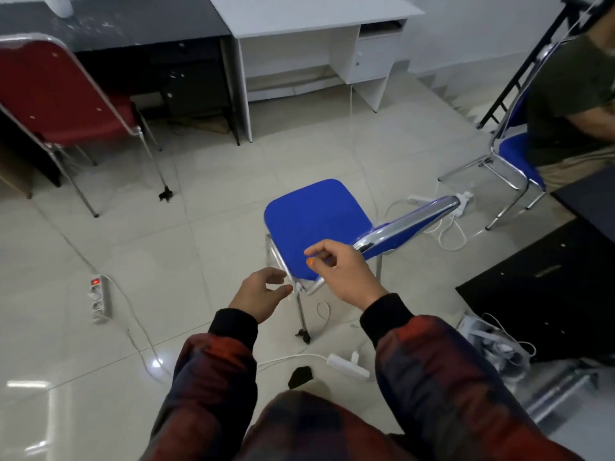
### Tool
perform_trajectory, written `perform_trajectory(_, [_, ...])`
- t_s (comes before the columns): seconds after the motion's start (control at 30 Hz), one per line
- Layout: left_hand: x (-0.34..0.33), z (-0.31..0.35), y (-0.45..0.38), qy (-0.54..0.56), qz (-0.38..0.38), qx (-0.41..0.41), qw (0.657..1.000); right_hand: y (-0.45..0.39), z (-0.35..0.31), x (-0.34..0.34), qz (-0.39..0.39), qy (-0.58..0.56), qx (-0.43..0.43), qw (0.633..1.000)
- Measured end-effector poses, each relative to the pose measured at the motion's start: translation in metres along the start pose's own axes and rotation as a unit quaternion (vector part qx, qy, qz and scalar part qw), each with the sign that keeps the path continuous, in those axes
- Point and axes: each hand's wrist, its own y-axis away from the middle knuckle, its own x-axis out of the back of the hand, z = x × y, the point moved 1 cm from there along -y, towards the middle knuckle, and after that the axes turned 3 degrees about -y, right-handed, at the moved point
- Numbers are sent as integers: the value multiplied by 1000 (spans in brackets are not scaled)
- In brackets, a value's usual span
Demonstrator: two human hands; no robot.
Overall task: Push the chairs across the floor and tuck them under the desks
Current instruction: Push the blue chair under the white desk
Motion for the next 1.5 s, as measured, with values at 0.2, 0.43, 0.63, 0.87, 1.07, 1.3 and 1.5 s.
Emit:
perform_trajectory(0.2, [-84,109,-54,22,-18,-95,995,-48,31,122,201,119,53,971])
perform_trajectory(0.43, [-139,152,-92,-218,15,-90,972,-86,90,174,103,379,-43,918])
perform_trajectory(0.63, [-151,183,-109,-292,5,51,955,-121,90,204,10,429,8,903])
perform_trajectory(0.87, [-165,187,-89,-287,142,105,942,-152,100,251,-109,394,18,912])
perform_trajectory(1.07, [-173,197,-74,-172,95,169,966,-151,109,254,-140,455,48,878])
perform_trajectory(1.3, [-187,207,-96,-214,246,250,912,-168,114,258,-146,489,107,853])
perform_trajectory(1.5, [-179,199,-110,-189,324,222,900,-188,115,252,-122,442,131,879])
